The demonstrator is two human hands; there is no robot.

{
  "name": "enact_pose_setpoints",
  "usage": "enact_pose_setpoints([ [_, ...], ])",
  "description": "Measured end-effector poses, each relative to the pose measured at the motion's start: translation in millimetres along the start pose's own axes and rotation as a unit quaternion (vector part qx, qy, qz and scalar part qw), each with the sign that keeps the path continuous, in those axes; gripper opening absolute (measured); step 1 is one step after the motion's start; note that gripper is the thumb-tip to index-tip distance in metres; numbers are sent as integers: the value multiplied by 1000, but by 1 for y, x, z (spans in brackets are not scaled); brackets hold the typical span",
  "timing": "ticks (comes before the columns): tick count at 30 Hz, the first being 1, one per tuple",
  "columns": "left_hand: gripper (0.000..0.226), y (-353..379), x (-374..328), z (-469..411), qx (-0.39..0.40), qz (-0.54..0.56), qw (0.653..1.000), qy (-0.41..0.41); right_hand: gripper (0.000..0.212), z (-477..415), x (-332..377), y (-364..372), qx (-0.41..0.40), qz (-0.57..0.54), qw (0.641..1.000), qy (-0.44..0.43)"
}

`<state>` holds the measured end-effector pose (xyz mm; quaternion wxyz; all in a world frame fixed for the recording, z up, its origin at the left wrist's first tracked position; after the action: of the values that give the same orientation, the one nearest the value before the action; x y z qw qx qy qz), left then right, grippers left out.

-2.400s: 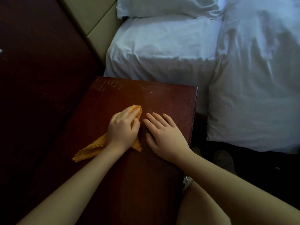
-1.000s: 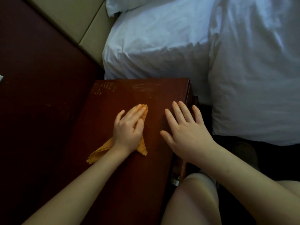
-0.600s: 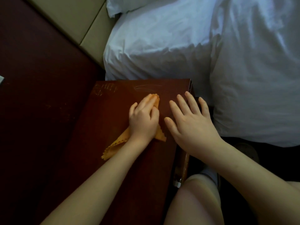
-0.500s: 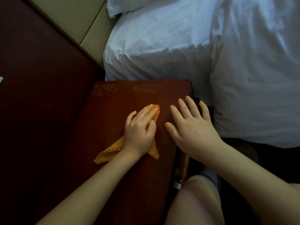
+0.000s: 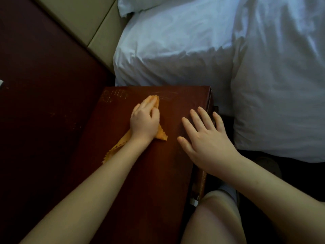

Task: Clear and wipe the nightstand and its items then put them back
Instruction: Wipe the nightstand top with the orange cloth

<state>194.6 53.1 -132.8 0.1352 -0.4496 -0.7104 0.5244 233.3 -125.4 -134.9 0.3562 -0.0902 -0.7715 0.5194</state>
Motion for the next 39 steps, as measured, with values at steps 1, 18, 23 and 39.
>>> enact_pose_setpoints([
  [1, 41, -4, 0, 8, 14, 13, 999, 34, 72, 0, 0, 0, 0, -1, 1000, -1],
  [18, 40, 14, 15, -36, 5, -20, 999, -37, 68, 2, 3, 0, -31, -10, 999, -8],
  [23, 42, -9, 10, 3, 51, 62, 992, 102, 75, 2, 4, -3, -35, -11, 999, -14],
  [39, 40, 10, -2, -27, 33, 59, 997, 42, 59, -4, -6, -5, -43, -5, 999, -2],
])
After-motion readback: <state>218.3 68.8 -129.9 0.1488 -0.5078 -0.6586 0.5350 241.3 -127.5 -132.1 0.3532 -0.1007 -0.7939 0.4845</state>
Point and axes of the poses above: each hand's wrist, its own z-axis away from the middle knuckle, its own y-axis out of the palm, x = y × z, the point moved 2 cm from there along -z, towards the middle knuckle, and after that the axes turned 14 degrees about -x, right-handed, at the moved point
